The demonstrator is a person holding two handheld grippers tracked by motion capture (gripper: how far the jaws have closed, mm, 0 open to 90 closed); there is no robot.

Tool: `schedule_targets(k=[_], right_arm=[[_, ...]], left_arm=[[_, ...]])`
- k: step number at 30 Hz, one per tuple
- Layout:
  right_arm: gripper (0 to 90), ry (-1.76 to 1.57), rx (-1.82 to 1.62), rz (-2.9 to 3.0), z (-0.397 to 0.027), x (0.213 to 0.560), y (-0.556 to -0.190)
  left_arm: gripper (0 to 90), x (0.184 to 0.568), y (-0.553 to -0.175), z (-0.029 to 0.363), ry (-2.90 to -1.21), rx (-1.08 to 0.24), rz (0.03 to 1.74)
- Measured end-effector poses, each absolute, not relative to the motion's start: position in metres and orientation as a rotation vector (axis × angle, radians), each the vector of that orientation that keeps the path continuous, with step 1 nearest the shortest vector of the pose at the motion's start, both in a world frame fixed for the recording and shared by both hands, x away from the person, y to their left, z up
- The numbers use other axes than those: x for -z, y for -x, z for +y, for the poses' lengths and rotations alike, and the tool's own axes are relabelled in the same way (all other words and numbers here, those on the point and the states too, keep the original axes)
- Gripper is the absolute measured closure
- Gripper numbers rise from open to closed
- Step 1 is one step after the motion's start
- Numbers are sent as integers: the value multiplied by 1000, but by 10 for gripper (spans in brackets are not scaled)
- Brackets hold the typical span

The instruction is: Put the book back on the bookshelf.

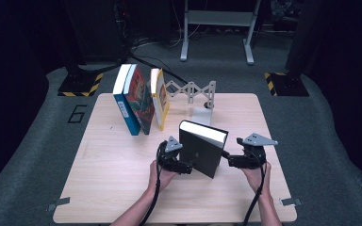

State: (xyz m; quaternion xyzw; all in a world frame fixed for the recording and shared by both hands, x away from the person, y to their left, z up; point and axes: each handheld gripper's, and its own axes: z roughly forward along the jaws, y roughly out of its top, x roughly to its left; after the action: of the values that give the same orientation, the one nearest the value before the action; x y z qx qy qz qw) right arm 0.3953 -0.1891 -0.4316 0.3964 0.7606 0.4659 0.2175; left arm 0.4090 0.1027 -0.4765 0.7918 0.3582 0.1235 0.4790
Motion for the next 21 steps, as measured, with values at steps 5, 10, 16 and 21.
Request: schedule_targets(k=[5, 10, 16, 21], right_arm=[[167, -1100, -1292, 2107, -190, 431, -398], [168, -1099, -1291, 2111, -190, 431, -401], [164, -1096, -1285, 2121, -191, 431, -404], [153, -1091, -1294, 2108, -192, 428, -400]], left_arm=[[28, 476, -407, 103, -1935, -308, 874], [28, 476, -404, 105, -1941, -316, 872], [34, 476, -402, 106, -1949, -312, 868], [59, 472, -408, 110, -1956, -305, 874]])
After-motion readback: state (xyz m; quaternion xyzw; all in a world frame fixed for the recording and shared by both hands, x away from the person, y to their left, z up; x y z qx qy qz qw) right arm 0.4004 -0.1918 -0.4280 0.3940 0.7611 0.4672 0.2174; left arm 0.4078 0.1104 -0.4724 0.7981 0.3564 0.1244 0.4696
